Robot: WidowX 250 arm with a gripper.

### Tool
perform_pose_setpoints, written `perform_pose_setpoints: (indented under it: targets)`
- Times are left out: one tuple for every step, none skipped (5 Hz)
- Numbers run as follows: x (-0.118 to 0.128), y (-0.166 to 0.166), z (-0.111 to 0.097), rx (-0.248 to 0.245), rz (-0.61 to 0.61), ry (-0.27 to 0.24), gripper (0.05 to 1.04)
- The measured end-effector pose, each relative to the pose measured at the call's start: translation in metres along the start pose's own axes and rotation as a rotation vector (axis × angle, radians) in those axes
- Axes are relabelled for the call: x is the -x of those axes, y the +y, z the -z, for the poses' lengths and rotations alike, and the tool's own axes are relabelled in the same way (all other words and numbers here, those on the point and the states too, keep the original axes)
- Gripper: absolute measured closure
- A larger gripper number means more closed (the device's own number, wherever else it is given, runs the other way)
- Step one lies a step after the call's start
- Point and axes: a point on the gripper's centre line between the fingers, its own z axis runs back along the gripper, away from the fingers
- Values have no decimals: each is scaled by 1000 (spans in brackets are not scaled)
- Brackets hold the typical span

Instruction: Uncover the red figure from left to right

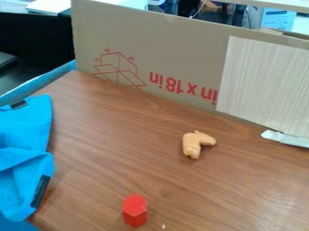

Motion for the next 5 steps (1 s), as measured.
perform_pose_setpoints:
  targets:
    - [3,-5,2,4,1,15,84]
    - [4,-10,4,2,-2,29,84]
    - [2,-15,5,-15,3,28,84]
    - [-1,-18,9,-46,-2,8,84]
    - [-3,-23,12,-69,-7,-3,132]
